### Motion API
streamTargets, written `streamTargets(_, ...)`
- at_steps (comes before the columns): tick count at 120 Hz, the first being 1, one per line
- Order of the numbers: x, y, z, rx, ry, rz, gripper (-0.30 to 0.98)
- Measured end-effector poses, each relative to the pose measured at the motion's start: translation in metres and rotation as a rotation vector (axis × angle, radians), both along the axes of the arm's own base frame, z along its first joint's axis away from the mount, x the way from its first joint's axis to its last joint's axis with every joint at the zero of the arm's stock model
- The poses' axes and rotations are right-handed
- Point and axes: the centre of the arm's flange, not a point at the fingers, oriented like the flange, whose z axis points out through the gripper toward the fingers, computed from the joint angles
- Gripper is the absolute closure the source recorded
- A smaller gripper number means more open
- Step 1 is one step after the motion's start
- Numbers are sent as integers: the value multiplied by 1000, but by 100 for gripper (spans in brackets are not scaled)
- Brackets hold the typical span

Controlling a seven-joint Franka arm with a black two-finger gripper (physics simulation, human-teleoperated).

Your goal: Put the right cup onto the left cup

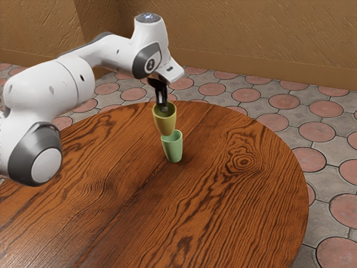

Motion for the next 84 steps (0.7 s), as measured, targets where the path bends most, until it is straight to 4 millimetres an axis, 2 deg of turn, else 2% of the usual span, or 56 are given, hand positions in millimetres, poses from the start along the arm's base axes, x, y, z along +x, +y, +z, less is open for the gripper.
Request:
streamTargets(41,15,-6,-24,18,-37,-94,78)
streamTargets(70,20,1,-37,26,-44,-126,78)
streamTargets(84,21,-6,-39,26,-49,-151,78)
